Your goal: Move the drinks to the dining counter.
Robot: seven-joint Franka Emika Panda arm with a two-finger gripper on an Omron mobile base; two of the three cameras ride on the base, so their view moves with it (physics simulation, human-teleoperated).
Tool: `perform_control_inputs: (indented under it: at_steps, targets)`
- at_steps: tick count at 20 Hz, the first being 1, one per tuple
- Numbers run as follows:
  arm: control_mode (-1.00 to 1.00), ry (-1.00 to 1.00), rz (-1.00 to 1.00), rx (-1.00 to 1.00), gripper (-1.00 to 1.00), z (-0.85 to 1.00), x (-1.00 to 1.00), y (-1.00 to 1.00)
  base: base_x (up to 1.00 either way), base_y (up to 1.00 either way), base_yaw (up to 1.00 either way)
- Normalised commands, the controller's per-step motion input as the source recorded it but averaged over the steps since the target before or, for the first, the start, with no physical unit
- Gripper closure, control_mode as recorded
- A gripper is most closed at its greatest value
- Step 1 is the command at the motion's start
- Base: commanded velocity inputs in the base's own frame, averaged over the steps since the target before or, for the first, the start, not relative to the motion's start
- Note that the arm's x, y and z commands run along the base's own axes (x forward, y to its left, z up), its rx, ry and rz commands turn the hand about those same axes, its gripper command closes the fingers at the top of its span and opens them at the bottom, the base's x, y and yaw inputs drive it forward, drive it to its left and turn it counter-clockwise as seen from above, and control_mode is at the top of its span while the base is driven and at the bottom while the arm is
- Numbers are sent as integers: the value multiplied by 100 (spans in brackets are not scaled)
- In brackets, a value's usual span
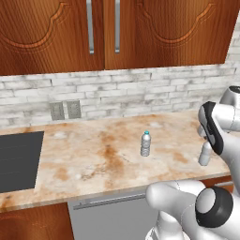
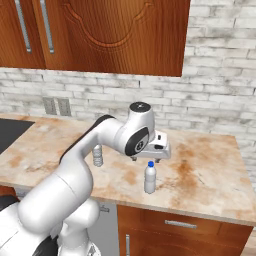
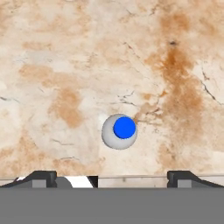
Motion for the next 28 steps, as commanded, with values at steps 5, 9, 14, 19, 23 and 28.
perform_control_inputs:
  at_steps: [5, 9, 14, 19, 23, 28]
  targets:
    - [-100, 0, 0, 0, -100, -8, 3, -1, 0, 0, 0]
    - [-100, 0, 0, 0, -100, -11, 5, 0, 0, 0, 0]
    - [-100, 0, 0, 0, -100, -15, 10, 0, 0, 0, 0]
    - [-100, 0, 0, 0, -100, -11, 12, -3, 0, 0, 0]
    - [-100, 0, 0, 0, -100, -7, 7, -6, 0, 0, 0]
    - [-100, 0, 0, 0, -100, -9, 7, -3, 0, 0, 0]
